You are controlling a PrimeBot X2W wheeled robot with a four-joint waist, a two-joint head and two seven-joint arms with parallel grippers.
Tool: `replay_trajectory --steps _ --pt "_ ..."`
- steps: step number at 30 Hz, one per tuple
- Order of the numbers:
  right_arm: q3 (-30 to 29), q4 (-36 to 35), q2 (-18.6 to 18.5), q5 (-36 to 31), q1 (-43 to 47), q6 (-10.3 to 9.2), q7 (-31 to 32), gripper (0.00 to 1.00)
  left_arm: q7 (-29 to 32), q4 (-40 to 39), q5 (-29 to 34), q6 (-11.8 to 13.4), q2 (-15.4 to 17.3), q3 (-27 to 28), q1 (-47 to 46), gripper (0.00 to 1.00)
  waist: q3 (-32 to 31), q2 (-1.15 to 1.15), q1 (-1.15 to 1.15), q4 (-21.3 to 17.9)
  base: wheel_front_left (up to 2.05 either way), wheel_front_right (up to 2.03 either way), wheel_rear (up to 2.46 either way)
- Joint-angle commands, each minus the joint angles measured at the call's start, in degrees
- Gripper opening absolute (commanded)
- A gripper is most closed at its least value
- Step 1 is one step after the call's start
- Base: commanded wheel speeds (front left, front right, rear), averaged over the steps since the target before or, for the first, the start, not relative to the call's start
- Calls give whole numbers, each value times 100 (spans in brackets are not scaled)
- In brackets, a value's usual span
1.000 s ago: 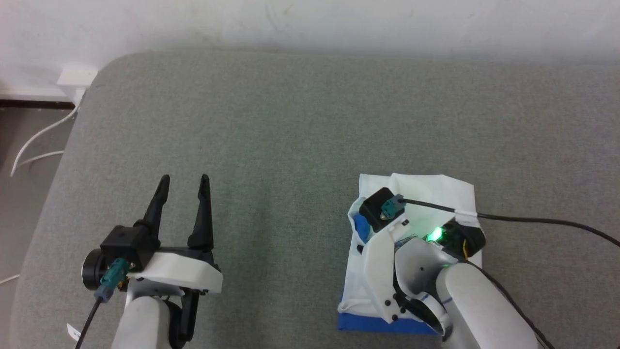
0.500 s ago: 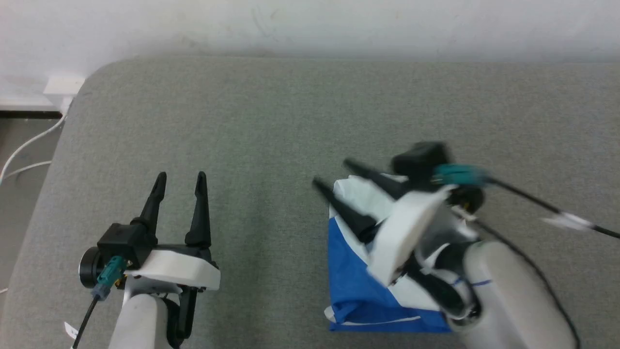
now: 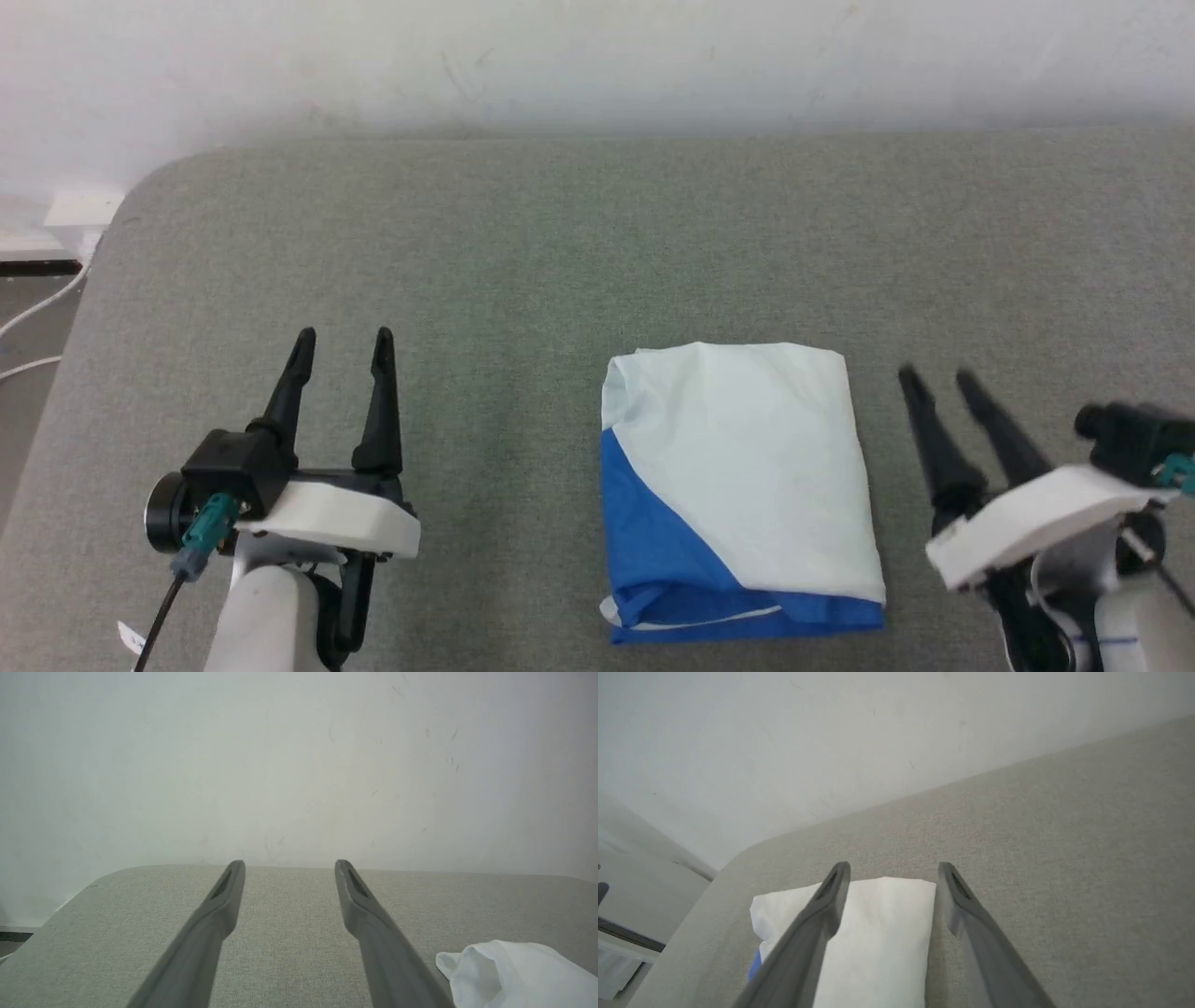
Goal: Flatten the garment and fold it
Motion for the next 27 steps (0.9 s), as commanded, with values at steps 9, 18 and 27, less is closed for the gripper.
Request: replay_trajectory --steps 9,18,27 --pt "78 862 10 687 205 -4 1094 100 -27 -33 48 -40 -23 -7 64 100 22 0 0 -9 0 0 0" --pt "200 1624 10 878 -164 -4 1815 100 -27 19 28 -56 -26 -42 26 100 64 0 0 129 0 0 0" --pt "177 1861 10 625 -406 -4 2095 0 -27 14 40 -41 -28 16 56 100 79 0 0 129 0 0 0"
